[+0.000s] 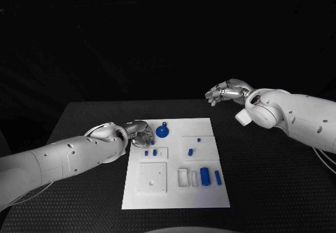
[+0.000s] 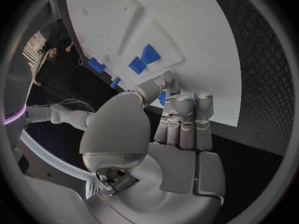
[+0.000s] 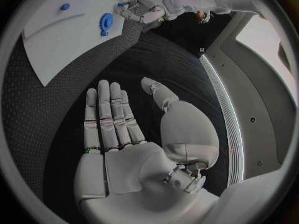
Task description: Assemble the parts on the task board
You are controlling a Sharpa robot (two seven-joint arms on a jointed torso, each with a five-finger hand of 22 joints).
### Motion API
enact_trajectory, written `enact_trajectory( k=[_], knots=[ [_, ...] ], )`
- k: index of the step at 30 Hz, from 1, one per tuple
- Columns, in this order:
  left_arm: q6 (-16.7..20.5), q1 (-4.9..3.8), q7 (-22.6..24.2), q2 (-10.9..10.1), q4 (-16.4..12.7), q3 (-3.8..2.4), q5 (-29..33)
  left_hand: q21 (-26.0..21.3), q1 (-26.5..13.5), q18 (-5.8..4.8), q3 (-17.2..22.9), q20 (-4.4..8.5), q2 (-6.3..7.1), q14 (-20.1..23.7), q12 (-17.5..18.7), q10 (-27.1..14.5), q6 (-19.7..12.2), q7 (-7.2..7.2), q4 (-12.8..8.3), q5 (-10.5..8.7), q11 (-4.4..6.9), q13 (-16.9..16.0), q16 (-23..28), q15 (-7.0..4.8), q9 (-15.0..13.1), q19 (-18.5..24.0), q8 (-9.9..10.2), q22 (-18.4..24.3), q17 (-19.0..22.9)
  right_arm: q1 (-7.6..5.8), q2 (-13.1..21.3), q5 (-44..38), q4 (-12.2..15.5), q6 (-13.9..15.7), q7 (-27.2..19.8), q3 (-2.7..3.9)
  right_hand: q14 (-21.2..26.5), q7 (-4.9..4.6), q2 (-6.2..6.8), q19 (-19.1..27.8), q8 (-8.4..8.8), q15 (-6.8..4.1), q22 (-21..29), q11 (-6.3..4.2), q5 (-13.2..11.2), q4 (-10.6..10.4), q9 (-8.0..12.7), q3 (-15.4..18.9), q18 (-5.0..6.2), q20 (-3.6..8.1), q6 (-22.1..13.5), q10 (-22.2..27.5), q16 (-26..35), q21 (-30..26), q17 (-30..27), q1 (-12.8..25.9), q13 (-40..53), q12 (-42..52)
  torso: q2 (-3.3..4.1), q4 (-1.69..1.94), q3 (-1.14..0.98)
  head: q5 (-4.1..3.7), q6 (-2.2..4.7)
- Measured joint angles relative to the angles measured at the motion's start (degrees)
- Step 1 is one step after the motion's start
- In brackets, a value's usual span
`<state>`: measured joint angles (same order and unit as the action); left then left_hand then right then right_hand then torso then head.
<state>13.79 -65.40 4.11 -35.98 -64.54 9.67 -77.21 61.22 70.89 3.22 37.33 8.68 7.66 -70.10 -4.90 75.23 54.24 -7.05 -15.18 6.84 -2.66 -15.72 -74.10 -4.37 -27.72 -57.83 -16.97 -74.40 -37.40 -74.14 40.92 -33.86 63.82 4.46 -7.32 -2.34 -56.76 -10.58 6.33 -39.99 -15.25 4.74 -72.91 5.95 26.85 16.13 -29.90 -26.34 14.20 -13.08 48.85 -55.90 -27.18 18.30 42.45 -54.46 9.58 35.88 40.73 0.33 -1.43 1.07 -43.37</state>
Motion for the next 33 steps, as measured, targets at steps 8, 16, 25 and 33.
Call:
enact_trajectory(
  k=[8, 16, 25, 33],
  knots=[
    [0.1, 0.00, 0.0, 0.0, 0.0, -0.03, 0.2, 0.0, 0.2, -0.06, 0.2, -0.02, 0.26, 0.2, 0.0, -0.3, -0.6, -0.20, 0.2, 0.00, -0.12, 0.0, 0.0, 0.19, 0.1, 0.0, 0.0, 0.0, 0.0, 0.00, 0.0, 0.0, 0.0, 0.0, 0.0, 0.00, 0.0, 0.00, 0.00, 0.0, 0.00, 0.00, 0.0, 0.00, 0.0, 0.0, 0.0, 0.0, 0.00, 0.00, 0.0, 0.0, 0.0, 0.0, 0.0, 0.0, 0.0, 0.0, 0.00, 0.04, 0.03, 0.01, -0.04],
    [0.2, 0.00, -0.1, -0.6, 0.2, -0.14, 0.3, 0.0, 0.2, -0.06, 0.2, -0.10, 0.26, 0.0, 0.0, -0.3, -0.6, -0.20, 0.2, 0.00, -0.11, 0.0, 0.0, 0.39, 0.2, 0.1, 0.2, -0.1, 0.0, 0.00, 0.0, 0.0, 0.0, 0.0, 0.1, 0.00, 0.0, 0.00, 0.00, 0.0, 0.00, 0.00, 0.0, 0.00, 0.0, 0.0, 0.0, 0.0, 0.00, 0.00, 0.0, 0.0, 0.0, 0.0, -0.1, 0.0, 0.0, 0.0, 0.02, -0.03, 0.03, 0.16, 0.17],
    [2.1, -0.43, 0.2, -2.6, 0.4, -2.23, 3.5, 0.0, 0.2, -0.10, 0.4, 0.21, 0.26, 0.0, 0.0, -0.3, -0.4, -0.41, 0.4, -0.01, -0.10, 0.0, 0.0, 0.39, 0.1, -0.2, 0.2, -0.1, -0.1, 0.06, 0.0, -6.5, 0.0, 0.2, 0.3, 0.00, 0.2, 0.42, 0.05, 0.5, -0.38, 0.19, 0.0, 0.11, -3.5, 0.3, 0.0, -2.4, 0.00, 0.04, 0.5, 0.1, 0.0, 0.0, -0.1, -4.4, -0.3, -0.8, -0.01, -0.06, 0.01, -0.20, 0.80],
    [4.6, -3.05, 1.9, -4.6, 0.8, -2.58, 23.9, -2.8, -3.6, -0.14, -1.3, -0.32, 2.83, 3.0, 0.3, -0.9, 0.0, -0.81, 3.9, -3.13, -0.55, -0.1, 4.3, 1.15, -0.2, 2.4, -0.6, 0.9, 1.8, 1.80, -0.5, -22.5, 0.0, 2.1, 0.7, -0.49, -0.2, 1.62, 1.52, 0.7, -0.88, 0.27, -0.7, 1.37, -12.5, 0.3, 0.1, -8.6, 0.01, -0.09, 2.3, -0.6, 0.7, 1.0, -1.7, -9.4, -3.3, -8.3, -0.01, -0.15, -0.10, -1.09, 1.37]
  ],
)
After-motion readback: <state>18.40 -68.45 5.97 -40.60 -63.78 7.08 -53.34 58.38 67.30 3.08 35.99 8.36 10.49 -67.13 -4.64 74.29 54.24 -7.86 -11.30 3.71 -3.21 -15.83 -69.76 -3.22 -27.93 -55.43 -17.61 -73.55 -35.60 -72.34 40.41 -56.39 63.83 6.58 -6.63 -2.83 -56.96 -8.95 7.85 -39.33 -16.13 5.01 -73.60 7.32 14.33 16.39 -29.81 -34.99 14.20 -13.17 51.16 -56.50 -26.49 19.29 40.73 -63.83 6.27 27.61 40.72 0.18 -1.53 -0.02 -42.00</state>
